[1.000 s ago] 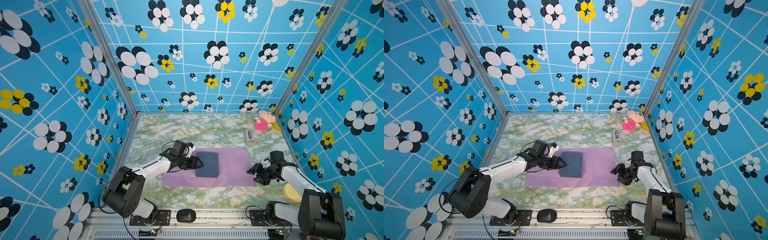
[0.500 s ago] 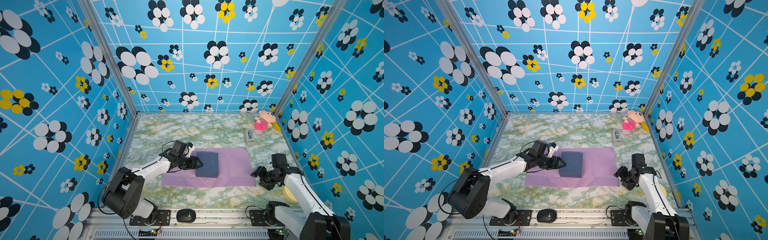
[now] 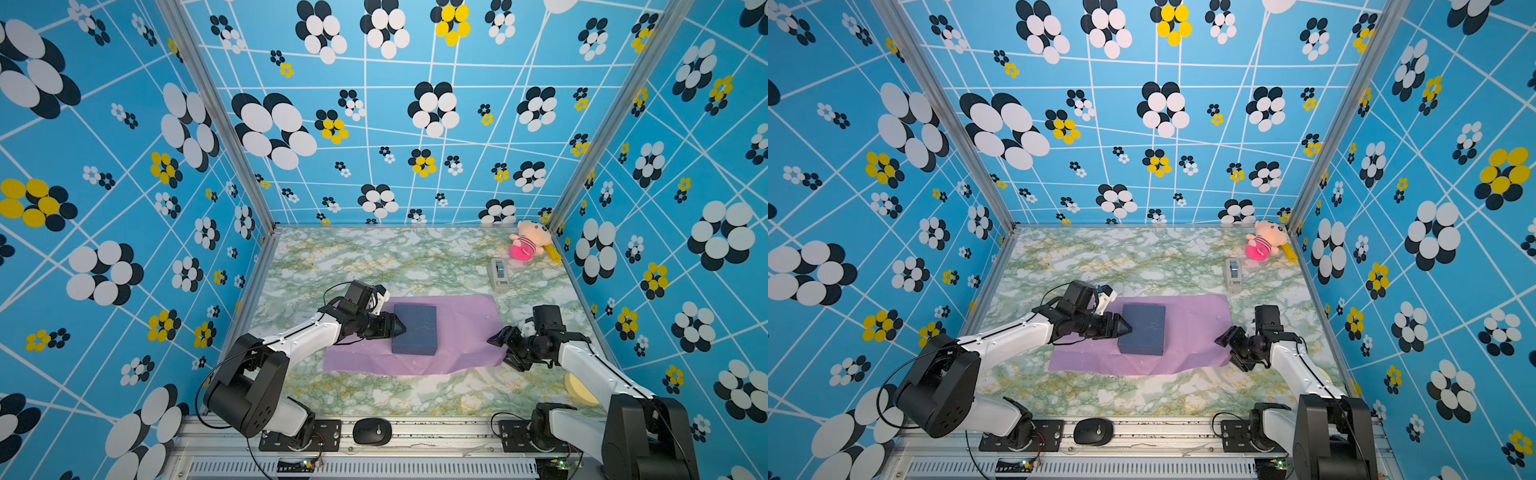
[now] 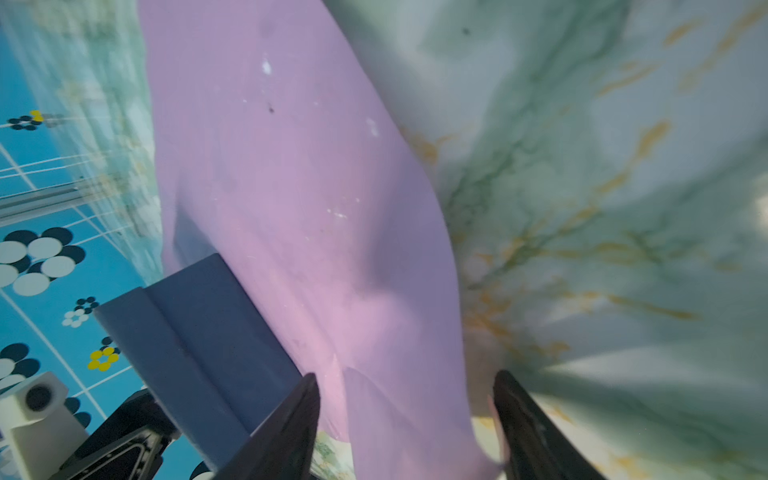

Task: Wrap the gift box in paper

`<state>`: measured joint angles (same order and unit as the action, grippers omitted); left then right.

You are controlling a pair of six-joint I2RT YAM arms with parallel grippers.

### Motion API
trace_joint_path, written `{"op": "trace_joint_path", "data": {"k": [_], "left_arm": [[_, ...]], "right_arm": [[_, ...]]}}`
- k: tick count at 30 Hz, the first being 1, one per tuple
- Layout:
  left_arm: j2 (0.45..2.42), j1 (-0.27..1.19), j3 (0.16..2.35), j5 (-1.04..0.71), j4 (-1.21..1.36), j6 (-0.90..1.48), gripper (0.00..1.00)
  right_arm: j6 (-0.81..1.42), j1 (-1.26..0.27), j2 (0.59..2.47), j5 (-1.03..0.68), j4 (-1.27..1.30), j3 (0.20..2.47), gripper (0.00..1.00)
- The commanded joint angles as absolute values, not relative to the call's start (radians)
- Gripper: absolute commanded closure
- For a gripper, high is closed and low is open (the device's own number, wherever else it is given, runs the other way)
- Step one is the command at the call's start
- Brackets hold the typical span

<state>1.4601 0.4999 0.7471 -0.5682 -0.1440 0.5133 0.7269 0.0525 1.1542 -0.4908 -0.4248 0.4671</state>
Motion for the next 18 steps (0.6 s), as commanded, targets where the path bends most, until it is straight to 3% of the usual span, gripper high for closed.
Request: {"op": "trace_joint_path", "data": {"k": [1,9,18], "left_arm": [[1.45,0.508,0.724,-0.569,-0.129,0.511,0.32],[1.447,0.508,0.708,-0.558,-0.121,0.509,0.32],[1.389,0.488,0.628,-0.517,-0.05,0.571,0.34]], "right_arm": [[0.753,0.042,1.171,-0.548,-0.231,0.449,0.32],[0.671,0.05,1.307,-0.552,-0.094,0.532,0.33],[0.569,0.049,1.283,-0.531,-0.284,0.609,0.49]]}}
